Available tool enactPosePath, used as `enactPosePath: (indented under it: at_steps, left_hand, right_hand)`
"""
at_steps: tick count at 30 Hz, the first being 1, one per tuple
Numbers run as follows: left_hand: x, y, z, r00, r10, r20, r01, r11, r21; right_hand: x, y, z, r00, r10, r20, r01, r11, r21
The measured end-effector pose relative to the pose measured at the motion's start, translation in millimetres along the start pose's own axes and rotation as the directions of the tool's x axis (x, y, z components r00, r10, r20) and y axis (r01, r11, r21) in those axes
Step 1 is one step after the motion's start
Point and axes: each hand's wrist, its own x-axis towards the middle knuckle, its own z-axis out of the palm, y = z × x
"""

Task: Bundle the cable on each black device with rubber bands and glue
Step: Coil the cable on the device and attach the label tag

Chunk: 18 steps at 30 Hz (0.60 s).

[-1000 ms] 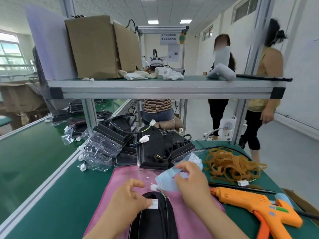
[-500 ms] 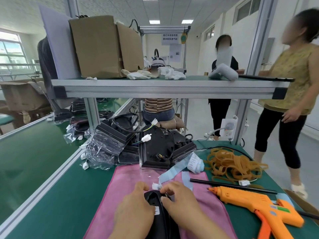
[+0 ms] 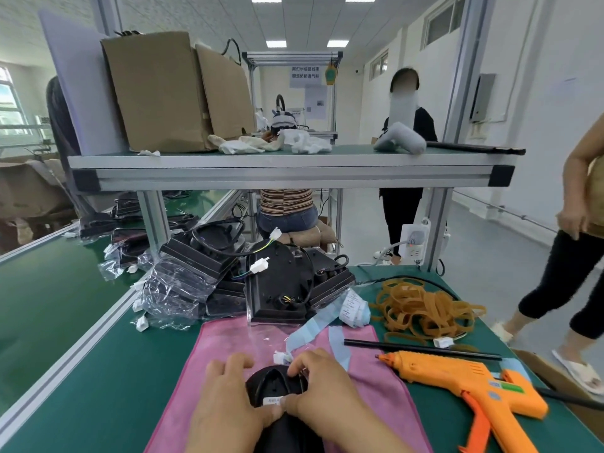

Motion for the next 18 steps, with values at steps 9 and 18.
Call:
enactPosePath:
  at_steps: [9, 18]
  left_hand:
    - [16.2, -22.3, 21.6, 0.976, -0.189, 0.109, 0.217, 0.897, -0.386]
    - [14.6, -21.6, 19.9, 0.989, -0.138, 0.058, 0.149, 0.918, -0.367]
  right_hand:
    - [2.6, 2.2, -8.7, 0.998, -0.037, 0.05, 0.038, 0.999, -0.028]
    - [37.9, 51.9, -92.0, 0.902, 0.158, -0.401, -0.223, 0.968, -0.118]
